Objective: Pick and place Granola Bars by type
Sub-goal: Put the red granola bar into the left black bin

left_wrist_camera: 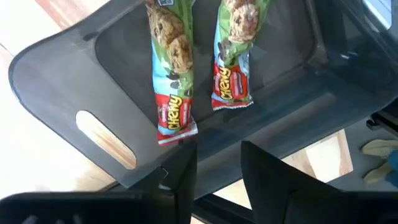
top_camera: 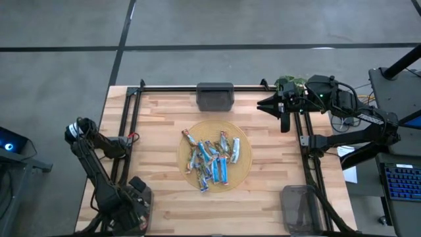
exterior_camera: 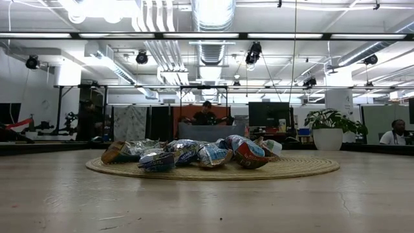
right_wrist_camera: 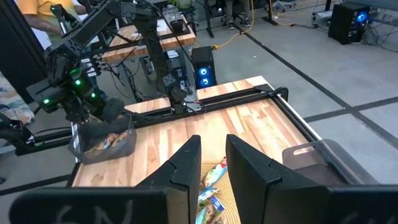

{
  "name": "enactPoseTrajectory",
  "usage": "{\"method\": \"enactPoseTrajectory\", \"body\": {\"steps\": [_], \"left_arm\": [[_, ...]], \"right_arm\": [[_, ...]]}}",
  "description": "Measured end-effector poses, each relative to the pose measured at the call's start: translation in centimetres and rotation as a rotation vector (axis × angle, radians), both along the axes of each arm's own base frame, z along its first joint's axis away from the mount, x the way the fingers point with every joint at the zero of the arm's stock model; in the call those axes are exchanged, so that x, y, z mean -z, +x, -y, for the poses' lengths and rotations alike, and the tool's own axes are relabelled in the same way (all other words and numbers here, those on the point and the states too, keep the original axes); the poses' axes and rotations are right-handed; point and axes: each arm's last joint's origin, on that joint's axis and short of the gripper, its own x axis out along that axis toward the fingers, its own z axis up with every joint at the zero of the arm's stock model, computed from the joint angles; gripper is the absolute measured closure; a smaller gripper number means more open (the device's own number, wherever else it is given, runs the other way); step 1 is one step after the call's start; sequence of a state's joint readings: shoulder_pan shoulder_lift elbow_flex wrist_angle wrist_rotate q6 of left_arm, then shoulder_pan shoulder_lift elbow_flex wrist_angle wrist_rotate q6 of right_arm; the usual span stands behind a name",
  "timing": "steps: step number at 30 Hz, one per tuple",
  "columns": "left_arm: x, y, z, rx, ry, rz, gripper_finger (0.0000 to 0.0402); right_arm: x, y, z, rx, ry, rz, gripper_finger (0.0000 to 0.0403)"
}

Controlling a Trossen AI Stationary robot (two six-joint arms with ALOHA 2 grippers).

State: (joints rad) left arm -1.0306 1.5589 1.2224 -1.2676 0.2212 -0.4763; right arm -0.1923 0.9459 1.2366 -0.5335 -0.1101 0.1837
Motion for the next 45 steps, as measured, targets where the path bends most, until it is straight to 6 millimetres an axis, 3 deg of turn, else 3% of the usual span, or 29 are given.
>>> {"method": "enactPoseTrajectory", "body": {"steps": [7,12,17,24,29,34,39,45], "left_arm": [[-1.7,0.2,-0.7,0.017,0.043,-0.029,0.032],[-4.1,1.4,-1.9,-0.01,0.059,0.06,0.0353],[-6.8,3.8,-4.1,-0.141,0.095,0.277,0.0385],[-11.8,5.8,-9.1,-0.504,0.211,0.778,0.0401],[-15.4,5.1,-11.9,-0.673,0.182,1.115,0.0401],[-17.7,3.6,-14.2,-0.757,0.157,1.342,0.0401],[-18.8,2.7,-16.1,-0.809,0.104,1.476,0.0402],[-18.8,1.9,-18.1,-0.876,0.126,1.543,0.0402]], "right_arm": [[0.0,0.0,0.0,-0.001,0.0,0.0,0.0335],[0.0,0.0,0.0,-0.002,-0.003,0.0,0.0335],[0.0,0.0,0.0,-0.003,-0.006,-0.001,0.0335],[0.0,0.0,0.0,-0.004,-0.006,-0.002,0.0335],[0.1,0.0,0.0,-0.004,-0.006,-0.008,0.0335],[0.3,0.3,0.1,0.0,0.001,-0.019,0.0334],[0.3,1.5,0.3,0.008,0.004,-0.043,0.0317],[-0.8,3.8,0.8,-0.006,-0.027,-0.059,0.0273]]}}
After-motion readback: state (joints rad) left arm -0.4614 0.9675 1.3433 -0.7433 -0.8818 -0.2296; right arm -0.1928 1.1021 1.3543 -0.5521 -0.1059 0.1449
